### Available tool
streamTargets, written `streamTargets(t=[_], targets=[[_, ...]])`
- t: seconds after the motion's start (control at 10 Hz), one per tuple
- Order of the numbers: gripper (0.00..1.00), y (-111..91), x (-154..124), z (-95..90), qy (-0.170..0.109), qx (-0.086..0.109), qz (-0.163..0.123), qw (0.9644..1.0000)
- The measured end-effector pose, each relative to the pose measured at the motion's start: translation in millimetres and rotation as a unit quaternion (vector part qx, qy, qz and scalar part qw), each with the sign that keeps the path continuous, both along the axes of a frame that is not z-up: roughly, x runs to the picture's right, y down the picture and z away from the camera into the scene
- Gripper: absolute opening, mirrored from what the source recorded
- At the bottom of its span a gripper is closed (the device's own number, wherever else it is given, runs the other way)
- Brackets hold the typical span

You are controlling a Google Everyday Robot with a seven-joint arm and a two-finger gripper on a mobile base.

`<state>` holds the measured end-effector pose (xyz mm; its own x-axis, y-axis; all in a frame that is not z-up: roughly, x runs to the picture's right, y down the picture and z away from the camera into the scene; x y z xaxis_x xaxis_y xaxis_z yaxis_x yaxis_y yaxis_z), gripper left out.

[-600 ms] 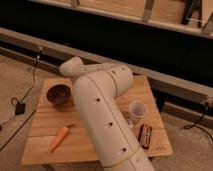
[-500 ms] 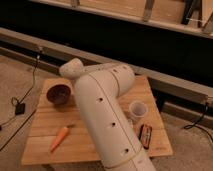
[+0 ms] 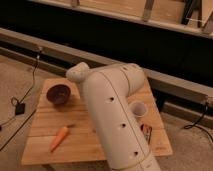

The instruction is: Wipe the white sponge on the table

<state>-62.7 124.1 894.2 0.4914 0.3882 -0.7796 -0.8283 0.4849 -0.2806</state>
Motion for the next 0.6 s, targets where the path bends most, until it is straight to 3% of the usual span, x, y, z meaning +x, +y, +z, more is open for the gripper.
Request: streamTargets(t=[0.2, 0.6], targets=[[0.35, -10.9, -0.5, -5.3, -0.008, 0.02, -0.005, 0.9998], [0.75, -25.1, -14.0, -33.3, -0.02, 0.054, -0.023, 0.9981]])
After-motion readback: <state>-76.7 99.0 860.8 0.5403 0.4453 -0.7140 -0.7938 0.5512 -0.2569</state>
